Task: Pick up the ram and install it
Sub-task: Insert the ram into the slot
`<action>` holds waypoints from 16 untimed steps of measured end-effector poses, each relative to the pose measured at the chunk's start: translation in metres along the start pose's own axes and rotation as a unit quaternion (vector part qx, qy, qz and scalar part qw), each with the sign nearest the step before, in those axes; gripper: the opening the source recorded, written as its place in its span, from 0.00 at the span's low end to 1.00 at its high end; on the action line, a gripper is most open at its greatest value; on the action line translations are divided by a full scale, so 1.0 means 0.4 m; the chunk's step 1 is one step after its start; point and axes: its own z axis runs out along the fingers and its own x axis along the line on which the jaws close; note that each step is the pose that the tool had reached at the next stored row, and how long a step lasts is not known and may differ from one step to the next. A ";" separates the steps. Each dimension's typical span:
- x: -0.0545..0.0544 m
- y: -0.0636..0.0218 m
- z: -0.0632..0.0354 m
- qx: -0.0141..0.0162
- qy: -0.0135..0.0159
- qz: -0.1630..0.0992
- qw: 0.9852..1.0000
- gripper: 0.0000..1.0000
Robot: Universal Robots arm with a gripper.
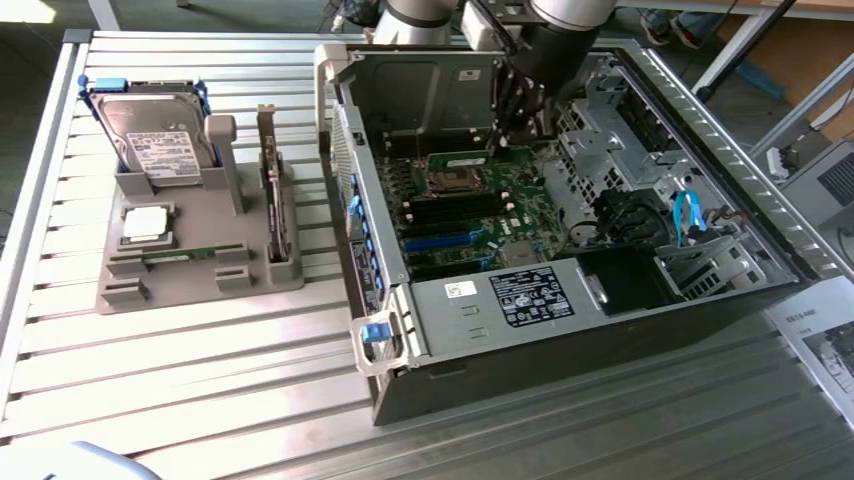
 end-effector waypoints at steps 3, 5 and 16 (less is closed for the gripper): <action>0.000 0.000 0.008 0.000 0.000 0.000 1.000 0.12; 0.000 0.000 0.013 0.000 0.000 0.000 1.000 0.12; 0.001 -0.001 0.047 0.000 0.000 0.000 1.000 0.12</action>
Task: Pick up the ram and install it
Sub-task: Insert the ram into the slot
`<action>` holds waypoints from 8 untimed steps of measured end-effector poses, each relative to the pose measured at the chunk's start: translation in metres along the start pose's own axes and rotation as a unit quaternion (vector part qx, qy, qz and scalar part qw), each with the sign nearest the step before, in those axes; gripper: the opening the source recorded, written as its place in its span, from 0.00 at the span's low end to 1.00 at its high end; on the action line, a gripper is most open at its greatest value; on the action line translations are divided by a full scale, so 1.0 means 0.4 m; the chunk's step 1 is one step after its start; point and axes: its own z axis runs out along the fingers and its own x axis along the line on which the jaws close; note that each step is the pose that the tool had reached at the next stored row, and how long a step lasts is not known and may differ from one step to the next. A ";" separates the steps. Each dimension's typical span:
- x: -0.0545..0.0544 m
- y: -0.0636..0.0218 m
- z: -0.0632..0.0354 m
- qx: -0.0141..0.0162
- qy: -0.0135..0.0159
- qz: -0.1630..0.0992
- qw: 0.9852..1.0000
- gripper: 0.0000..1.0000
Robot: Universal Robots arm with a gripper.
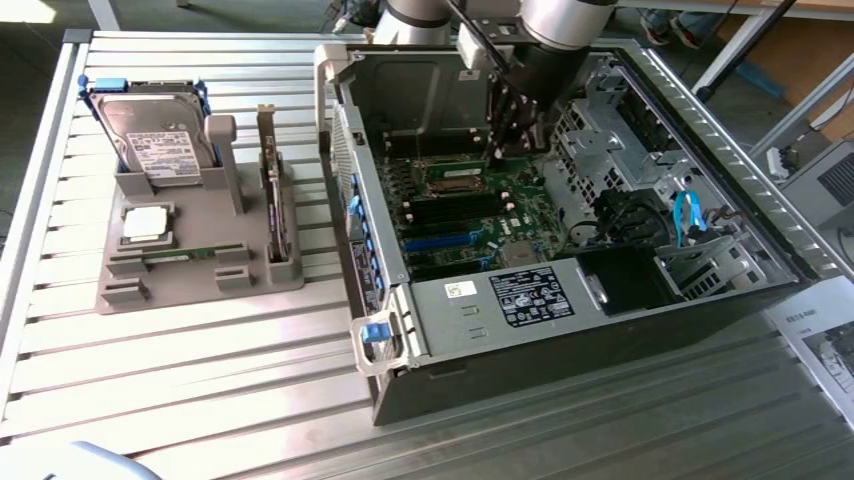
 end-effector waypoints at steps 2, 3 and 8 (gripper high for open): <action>0.000 0.000 0.006 0.000 0.000 0.000 1.000 0.12; 0.000 0.000 0.008 0.000 0.000 0.000 1.000 0.12; 0.000 0.000 0.023 0.000 0.000 0.000 1.000 0.12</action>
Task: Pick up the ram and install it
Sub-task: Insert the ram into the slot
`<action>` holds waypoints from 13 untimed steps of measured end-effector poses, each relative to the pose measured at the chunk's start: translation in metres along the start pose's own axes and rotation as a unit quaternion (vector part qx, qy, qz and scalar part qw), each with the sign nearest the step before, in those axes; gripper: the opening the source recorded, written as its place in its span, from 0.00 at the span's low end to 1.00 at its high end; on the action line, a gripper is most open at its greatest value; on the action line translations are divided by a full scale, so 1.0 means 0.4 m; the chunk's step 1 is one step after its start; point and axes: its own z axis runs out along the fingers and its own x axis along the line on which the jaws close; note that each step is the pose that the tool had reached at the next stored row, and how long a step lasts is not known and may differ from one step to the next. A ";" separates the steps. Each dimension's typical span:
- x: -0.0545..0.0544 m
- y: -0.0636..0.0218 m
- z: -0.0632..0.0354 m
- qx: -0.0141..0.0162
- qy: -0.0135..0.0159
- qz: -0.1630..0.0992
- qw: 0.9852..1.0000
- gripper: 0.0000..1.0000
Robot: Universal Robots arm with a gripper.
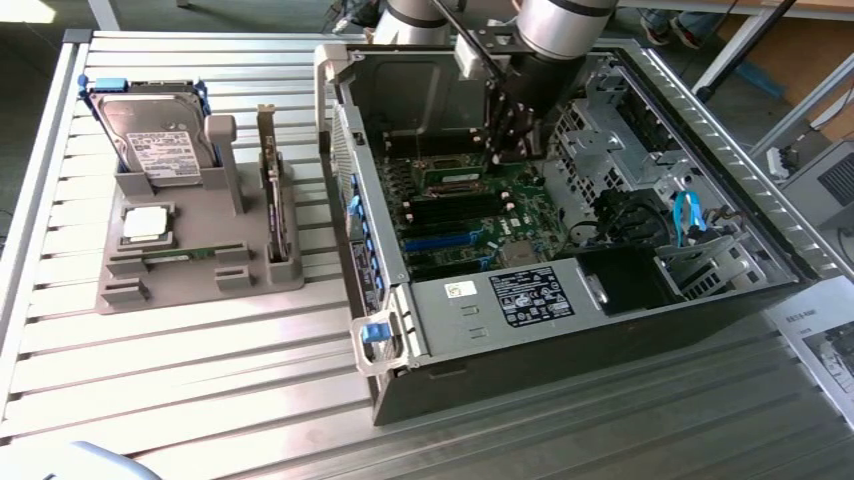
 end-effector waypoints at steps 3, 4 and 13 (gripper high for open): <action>0.000 0.000 0.006 0.000 0.000 0.000 1.000 0.12; 0.000 0.000 0.007 0.000 0.000 0.000 1.000 0.12; 0.001 0.000 0.019 0.000 0.000 0.000 1.000 0.12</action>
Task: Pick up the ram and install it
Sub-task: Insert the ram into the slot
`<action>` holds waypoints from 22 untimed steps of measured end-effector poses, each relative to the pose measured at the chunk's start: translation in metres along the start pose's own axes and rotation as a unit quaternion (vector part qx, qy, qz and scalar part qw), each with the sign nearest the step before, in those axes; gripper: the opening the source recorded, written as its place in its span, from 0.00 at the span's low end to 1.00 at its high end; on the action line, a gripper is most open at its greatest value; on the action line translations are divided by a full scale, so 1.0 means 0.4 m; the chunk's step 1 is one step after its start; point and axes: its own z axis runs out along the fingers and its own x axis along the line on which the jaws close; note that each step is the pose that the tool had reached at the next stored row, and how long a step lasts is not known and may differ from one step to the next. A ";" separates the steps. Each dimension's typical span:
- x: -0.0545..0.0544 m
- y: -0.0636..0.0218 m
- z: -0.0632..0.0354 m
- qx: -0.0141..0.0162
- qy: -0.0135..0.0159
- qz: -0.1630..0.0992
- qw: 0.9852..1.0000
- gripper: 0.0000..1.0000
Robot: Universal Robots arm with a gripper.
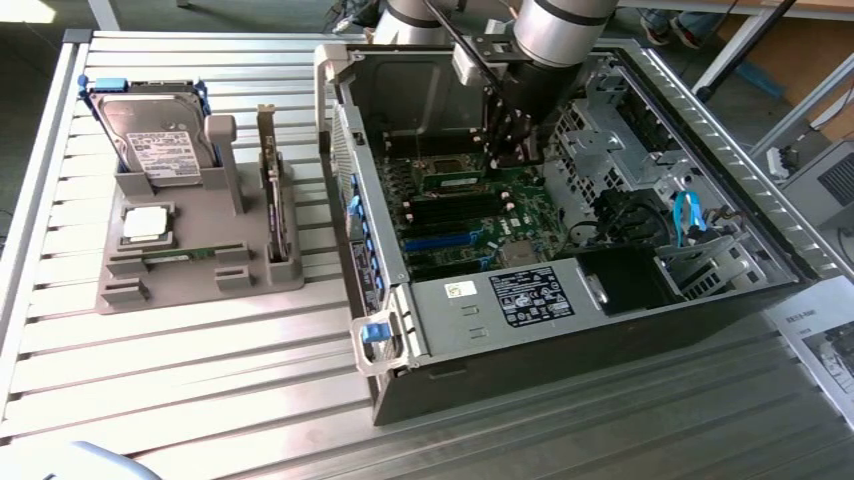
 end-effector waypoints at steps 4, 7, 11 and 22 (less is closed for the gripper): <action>0.001 0.000 0.001 0.000 0.000 0.000 1.000 0.12; 0.008 0.000 0.000 0.000 0.000 0.000 1.000 0.12; 0.017 0.000 0.000 0.000 0.000 0.000 1.000 0.12; 0.029 0.000 0.000 0.000 0.000 0.000 1.000 0.12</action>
